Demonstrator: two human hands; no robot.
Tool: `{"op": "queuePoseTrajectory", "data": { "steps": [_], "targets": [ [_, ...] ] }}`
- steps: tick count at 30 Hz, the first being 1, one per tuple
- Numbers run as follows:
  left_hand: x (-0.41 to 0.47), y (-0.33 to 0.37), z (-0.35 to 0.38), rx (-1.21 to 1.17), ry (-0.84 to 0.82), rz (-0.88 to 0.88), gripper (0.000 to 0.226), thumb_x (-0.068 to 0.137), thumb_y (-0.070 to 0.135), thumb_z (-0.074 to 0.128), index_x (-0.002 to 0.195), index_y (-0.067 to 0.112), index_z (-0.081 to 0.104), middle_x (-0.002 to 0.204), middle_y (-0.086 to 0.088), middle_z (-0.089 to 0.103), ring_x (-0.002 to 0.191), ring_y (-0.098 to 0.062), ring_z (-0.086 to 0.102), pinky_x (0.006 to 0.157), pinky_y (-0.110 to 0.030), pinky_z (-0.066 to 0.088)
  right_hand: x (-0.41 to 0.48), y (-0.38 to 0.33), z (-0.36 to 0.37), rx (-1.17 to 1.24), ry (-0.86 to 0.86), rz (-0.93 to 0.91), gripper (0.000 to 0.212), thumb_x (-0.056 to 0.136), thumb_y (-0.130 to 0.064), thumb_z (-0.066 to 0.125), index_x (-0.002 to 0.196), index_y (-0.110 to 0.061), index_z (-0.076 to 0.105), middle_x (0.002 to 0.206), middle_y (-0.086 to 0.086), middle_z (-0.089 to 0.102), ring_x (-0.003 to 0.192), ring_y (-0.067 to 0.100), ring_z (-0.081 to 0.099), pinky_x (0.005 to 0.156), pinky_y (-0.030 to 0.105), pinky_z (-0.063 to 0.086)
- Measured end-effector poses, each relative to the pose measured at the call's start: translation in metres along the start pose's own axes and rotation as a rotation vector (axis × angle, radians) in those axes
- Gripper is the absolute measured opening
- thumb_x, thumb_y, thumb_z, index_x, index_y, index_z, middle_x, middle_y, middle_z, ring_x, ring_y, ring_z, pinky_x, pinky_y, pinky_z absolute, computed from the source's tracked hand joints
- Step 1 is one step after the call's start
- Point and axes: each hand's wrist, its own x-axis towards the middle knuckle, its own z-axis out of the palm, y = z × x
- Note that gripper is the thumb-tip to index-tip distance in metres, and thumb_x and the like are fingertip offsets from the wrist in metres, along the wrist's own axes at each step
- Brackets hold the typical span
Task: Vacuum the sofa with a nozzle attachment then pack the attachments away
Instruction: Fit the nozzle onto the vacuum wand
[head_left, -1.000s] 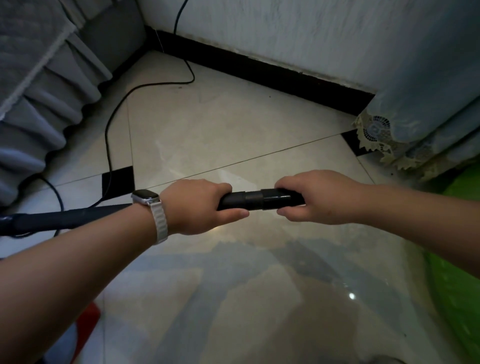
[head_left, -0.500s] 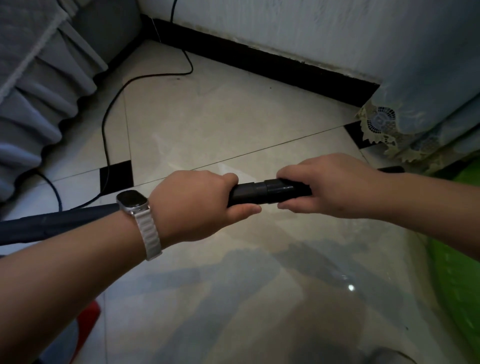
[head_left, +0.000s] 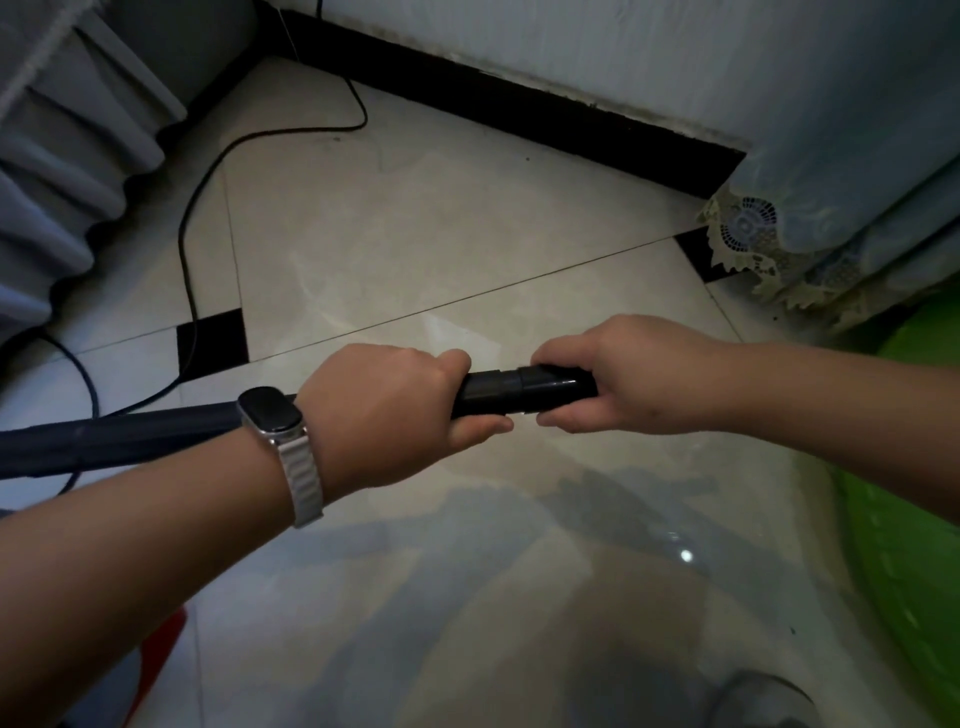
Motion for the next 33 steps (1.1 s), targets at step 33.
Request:
{"op": "queuePoseTrajectory", "data": {
  "steps": [33],
  "targets": [
    [-0.029,-0.080,-0.149,-0.054,-0.044,-0.165,0.027,0.094,0.049,0.053,0.084,0.026,0.043,0.069,0.007,0.048,0.060,-0.015,0.050,0.055,-0.030,0.040,-0.031,-0.036,-0.111,0.161,-0.118,0.317,0.018,0.084,-0.038,0.067,0.095,-0.025,0.062,0.075,-0.006,0.060,0.069,0.014,0.060,0.060,0.030,0.048]
  ]
}}
